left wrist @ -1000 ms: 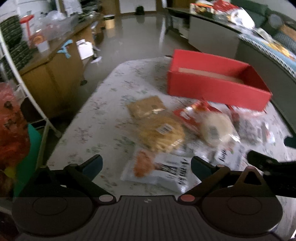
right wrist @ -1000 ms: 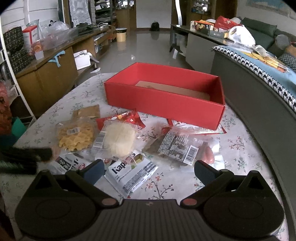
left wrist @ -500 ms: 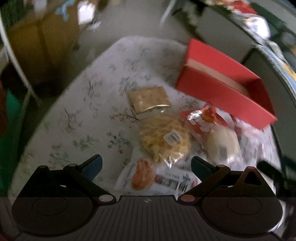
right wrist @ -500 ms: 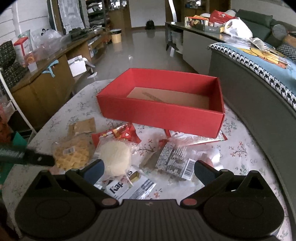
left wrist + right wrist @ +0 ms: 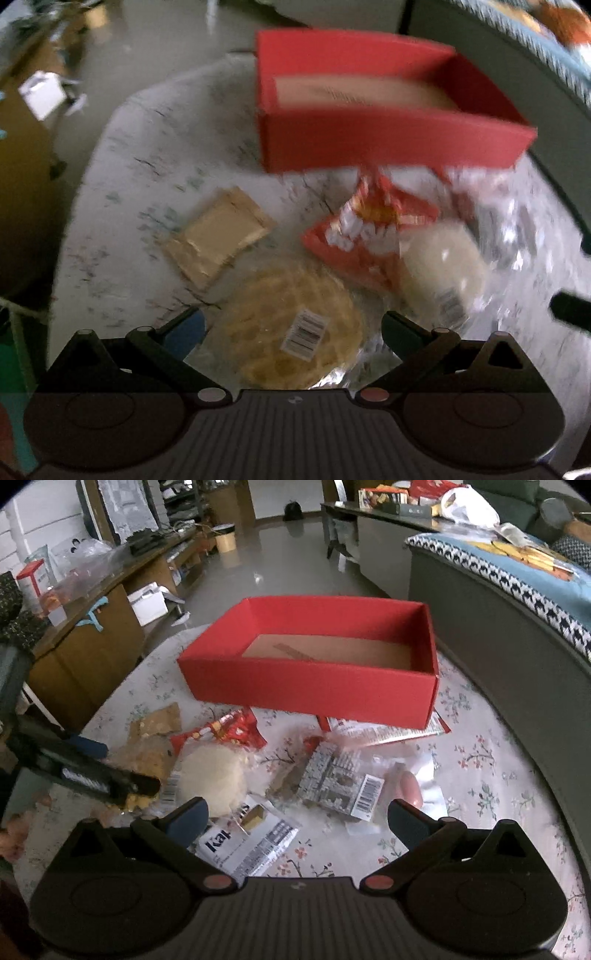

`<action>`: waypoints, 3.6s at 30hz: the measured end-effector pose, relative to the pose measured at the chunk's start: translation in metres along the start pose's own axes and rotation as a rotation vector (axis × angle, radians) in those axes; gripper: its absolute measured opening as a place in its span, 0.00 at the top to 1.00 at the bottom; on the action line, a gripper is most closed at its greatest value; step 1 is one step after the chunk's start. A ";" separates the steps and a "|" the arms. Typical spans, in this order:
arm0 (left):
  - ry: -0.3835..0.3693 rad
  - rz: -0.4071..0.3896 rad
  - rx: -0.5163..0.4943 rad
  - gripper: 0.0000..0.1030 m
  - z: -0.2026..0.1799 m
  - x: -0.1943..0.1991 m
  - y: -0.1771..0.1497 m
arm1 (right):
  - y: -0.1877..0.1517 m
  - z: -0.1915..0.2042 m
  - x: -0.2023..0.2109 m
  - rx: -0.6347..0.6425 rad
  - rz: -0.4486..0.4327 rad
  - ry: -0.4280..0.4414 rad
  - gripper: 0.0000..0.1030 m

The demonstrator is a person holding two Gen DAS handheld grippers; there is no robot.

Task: Organize snacks
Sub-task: 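Grasp the waffle biscuit pack with the left tool while the right tool grasps the white bun pack, then lower both packs into the red box and open both tools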

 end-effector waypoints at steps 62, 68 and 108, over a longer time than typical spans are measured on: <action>-0.014 0.013 0.318 0.22 0.015 0.037 -0.001 | 0.042 0.007 -0.023 0.029 0.044 0.106 0.38; -0.045 -0.028 0.309 0.22 0.001 0.048 0.020 | 0.060 -0.002 -0.015 0.010 0.001 0.104 0.38; 0.090 -0.122 0.286 0.21 -0.020 -0.025 0.161 | 0.160 -0.088 -0.130 -0.037 0.011 0.019 0.38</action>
Point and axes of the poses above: each gripper's, at about its wrist camera, not at the fingertips, and x roughly against the way its jaws point, z to its left, y to its top, the point moved 5 cm from there along -x, roughly the way its jaws point, and after that the axes turned 9 degrees about y, right-handed, at the moved point
